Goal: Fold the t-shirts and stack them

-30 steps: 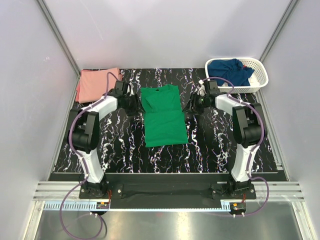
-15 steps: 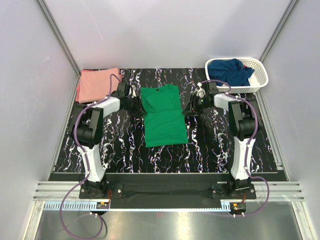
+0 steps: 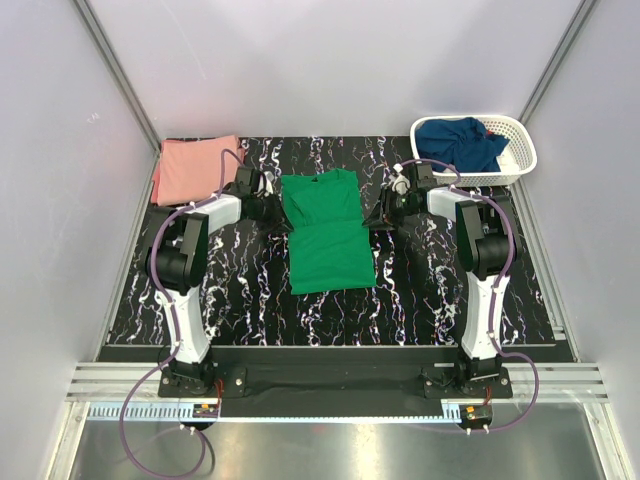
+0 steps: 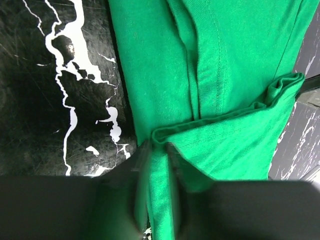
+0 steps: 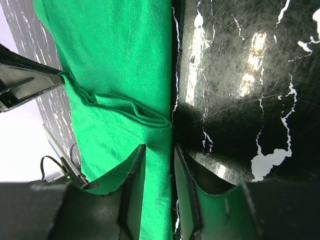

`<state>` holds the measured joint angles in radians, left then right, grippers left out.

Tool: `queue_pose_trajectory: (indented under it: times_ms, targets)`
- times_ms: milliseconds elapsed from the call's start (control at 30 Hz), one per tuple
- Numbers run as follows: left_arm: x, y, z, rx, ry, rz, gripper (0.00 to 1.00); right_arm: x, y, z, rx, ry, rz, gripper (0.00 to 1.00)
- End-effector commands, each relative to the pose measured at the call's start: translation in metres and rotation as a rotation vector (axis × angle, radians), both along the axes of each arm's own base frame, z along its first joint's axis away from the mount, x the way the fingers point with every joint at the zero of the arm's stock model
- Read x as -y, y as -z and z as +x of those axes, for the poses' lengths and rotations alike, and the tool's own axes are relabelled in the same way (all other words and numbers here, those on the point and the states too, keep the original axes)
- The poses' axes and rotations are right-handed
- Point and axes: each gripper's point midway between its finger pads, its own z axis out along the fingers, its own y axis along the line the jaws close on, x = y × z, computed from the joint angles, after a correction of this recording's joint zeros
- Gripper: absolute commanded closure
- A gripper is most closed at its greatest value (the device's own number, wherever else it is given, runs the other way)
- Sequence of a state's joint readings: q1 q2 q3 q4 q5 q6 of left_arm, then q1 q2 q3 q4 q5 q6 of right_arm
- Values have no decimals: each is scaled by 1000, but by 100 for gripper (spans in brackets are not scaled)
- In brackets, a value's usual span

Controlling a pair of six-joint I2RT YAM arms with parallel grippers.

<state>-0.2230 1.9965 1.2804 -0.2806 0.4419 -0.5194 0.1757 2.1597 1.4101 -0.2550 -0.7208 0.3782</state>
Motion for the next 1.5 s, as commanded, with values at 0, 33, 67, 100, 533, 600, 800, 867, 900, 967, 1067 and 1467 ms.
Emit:
queue_pose_trajectory:
  times_ms: [0,33,67,100,533,600,800,867,900,967,1067,1467]
  targets:
    - [8,-12,13,65,25,-39,85,-4,-16,12,52,-1,36,65]
    - [8,-12,12,60,23,-42,89,-4,-15,12,51,-2,37,67]
    - [8,-11,12,61,22,-43,96,-4,-15,11,49,-4,37,69]
    - [9,-13,11,63,22,-49,100,-4,-14,12,48,0,36,73]
    - [7,-53,5,78,-55,-73,100,-7,-38,14,96,-3,64,100]
    - [2,-52,2,64,-74,-53,100,-8,-47,15,115,-3,75,100]
    - [-7,-36,-4,12,-121,-14,100,-13,-59,18,139,-6,106,100]
    - [-10,-30,-5,4,-136,-3,100,-15,-56,18,132,-10,106,100]
    - [-12,-30,-3,13,-144,3,100,-15,-56,18,133,-13,108,100]
    - [-14,-27,-3,8,-155,6,100,-16,-55,20,138,-15,111,100]
    - [-14,-34,-1,30,-159,-2,100,-16,-58,20,156,-17,120,100]
    - [-21,-13,2,9,-167,14,100,-17,-38,28,118,-12,116,100]
